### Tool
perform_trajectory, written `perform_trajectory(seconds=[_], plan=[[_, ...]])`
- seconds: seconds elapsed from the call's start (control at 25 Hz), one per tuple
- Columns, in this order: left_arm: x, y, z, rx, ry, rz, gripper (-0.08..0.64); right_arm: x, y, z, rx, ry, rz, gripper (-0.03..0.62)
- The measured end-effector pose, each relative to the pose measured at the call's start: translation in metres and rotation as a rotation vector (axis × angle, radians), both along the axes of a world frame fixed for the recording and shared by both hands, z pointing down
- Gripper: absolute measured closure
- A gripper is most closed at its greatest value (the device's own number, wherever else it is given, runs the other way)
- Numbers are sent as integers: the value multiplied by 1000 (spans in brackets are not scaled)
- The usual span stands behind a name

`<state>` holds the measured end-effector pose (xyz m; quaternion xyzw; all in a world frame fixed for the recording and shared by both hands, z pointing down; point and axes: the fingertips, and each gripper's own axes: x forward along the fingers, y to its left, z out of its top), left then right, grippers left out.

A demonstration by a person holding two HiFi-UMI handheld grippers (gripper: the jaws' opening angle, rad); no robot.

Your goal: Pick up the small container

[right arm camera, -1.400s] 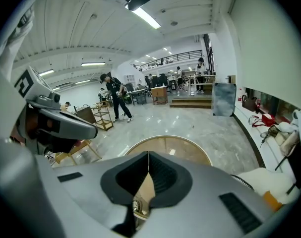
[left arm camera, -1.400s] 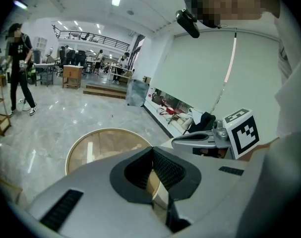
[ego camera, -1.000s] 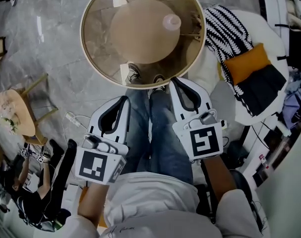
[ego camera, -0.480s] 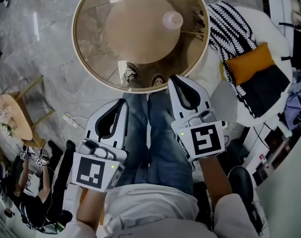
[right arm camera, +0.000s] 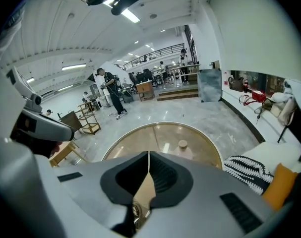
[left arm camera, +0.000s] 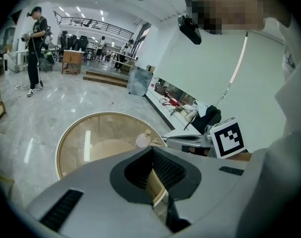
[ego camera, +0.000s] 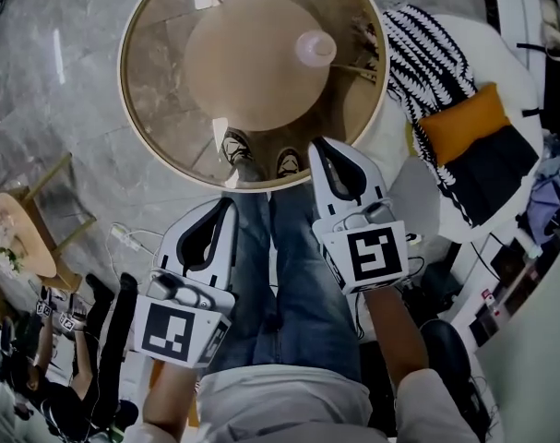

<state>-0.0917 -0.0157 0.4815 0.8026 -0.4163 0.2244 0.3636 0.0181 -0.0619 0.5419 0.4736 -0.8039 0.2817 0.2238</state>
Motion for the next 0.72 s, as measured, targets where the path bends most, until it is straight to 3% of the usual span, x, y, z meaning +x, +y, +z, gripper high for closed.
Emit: perform_trajectory(seconds=[0.72], plan=[[-1,-15,17,-23,39,7,541,17,-43,52,28,41,112,574]])
